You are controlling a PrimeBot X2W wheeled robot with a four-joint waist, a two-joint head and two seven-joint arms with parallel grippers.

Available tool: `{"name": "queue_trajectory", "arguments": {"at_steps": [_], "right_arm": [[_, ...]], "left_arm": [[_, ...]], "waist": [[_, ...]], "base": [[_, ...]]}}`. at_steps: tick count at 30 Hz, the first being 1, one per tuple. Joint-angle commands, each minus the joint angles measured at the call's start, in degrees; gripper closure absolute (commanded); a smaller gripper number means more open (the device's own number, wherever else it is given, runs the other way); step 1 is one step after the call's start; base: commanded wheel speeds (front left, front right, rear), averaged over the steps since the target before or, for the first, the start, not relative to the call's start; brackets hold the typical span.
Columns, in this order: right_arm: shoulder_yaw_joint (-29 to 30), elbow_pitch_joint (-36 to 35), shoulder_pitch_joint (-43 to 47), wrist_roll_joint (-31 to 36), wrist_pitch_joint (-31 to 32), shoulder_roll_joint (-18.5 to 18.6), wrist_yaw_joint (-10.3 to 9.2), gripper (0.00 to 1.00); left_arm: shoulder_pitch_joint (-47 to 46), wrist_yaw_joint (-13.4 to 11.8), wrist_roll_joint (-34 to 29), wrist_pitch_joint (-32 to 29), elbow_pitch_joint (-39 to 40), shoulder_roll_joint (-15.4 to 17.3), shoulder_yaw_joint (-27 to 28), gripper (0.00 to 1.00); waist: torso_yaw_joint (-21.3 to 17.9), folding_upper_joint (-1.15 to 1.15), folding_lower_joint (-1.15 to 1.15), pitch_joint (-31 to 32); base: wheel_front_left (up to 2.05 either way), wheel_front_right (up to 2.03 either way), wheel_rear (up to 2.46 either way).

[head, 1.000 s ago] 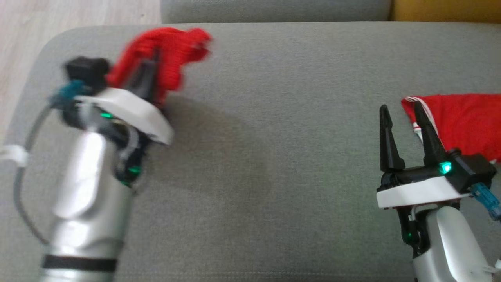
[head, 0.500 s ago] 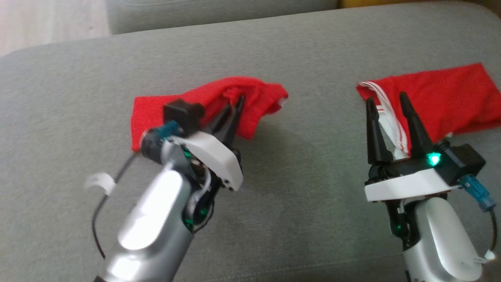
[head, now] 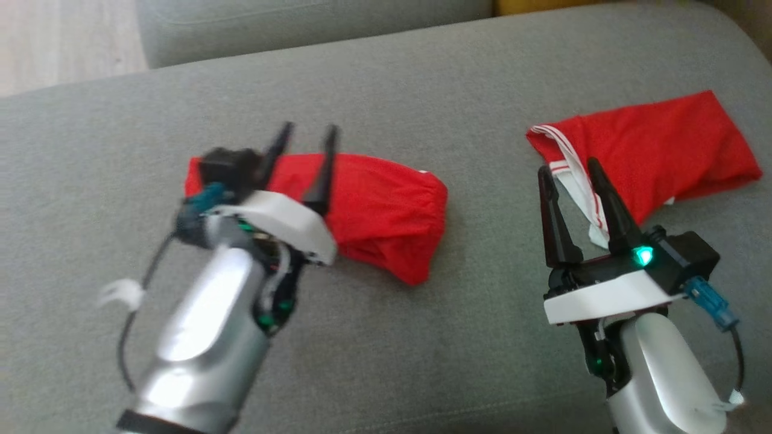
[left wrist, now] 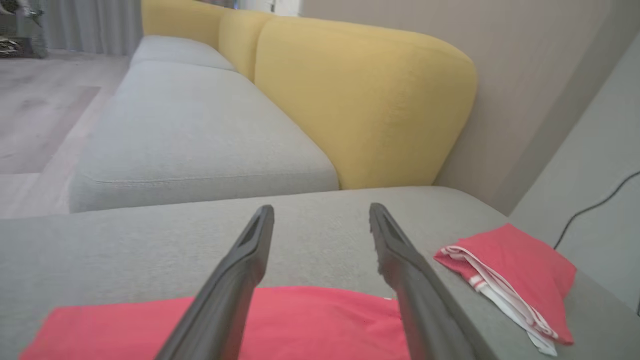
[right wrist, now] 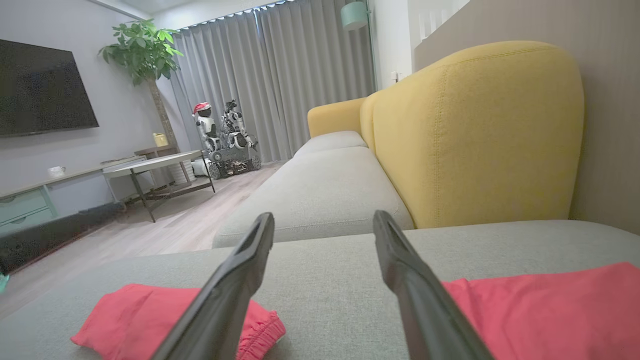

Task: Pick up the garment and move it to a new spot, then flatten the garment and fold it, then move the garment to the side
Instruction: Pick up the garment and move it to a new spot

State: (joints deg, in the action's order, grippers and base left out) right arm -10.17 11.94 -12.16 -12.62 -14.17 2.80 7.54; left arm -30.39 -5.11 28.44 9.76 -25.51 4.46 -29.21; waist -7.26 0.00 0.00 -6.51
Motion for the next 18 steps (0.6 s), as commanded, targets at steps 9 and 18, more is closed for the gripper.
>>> {"name": "queue_trajectory", "arguments": {"at_steps": [9,18], "right_arm": [[2.10,-1.58,2.33,1.64,-0.53,0.08,-0.05,0.00],[5.26,-2.49,4.73,2.99,0.55,0.08,-0.05,0.00]], "left_arm": [[7.51,-1.48,0.14,4.16,8.31,8.35,6.57,0.00],[16.73,-3.21,-2.05,5.19,13.92,8.33,9.87,0.00]], "waist": [[5.88,0.00,0.00,3.31],[10.49,0.00,0.00,4.99]], "base": [[0.00,0.00,0.00],[0.00,0.00,0.00]]}}
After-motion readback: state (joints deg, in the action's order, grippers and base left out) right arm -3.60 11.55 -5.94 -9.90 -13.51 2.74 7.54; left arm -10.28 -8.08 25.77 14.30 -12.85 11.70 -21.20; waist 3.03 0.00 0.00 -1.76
